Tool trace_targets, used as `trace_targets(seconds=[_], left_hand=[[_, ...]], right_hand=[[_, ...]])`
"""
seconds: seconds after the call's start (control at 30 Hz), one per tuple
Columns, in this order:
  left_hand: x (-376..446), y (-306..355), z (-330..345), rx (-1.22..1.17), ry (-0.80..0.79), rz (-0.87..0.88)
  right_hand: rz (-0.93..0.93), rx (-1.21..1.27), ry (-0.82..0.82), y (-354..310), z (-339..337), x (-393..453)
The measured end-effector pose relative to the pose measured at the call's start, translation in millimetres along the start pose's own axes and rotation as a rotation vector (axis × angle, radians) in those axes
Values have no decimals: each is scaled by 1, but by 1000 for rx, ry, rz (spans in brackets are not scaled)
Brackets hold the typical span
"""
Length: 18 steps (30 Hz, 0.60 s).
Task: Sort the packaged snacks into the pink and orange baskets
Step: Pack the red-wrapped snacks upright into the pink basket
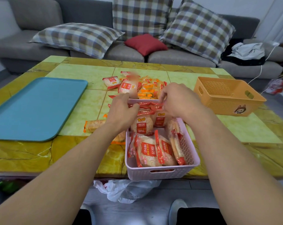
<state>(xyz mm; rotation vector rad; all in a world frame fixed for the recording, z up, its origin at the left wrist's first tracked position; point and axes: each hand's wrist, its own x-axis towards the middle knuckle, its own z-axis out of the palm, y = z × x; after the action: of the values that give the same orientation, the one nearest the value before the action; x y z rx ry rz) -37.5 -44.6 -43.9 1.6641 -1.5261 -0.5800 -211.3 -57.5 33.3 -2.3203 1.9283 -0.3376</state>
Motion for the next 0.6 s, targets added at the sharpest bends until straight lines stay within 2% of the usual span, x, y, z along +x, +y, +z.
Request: trace_targets(seconds=[0.13,0.27,0.53,0.6], left_hand=[[0,1,6,225,-230,24],[5,3,9,370,-228,-8],[5,5,11,386,-203,-2],[5,5,10,383,-196,4]], right_hand=[[79,-235,-228,14,-6,-2],[76,-282,-406,16,8,-2],[15,-414,-530,13,14,-3],[-1,-415,-508,11,16,-4]])
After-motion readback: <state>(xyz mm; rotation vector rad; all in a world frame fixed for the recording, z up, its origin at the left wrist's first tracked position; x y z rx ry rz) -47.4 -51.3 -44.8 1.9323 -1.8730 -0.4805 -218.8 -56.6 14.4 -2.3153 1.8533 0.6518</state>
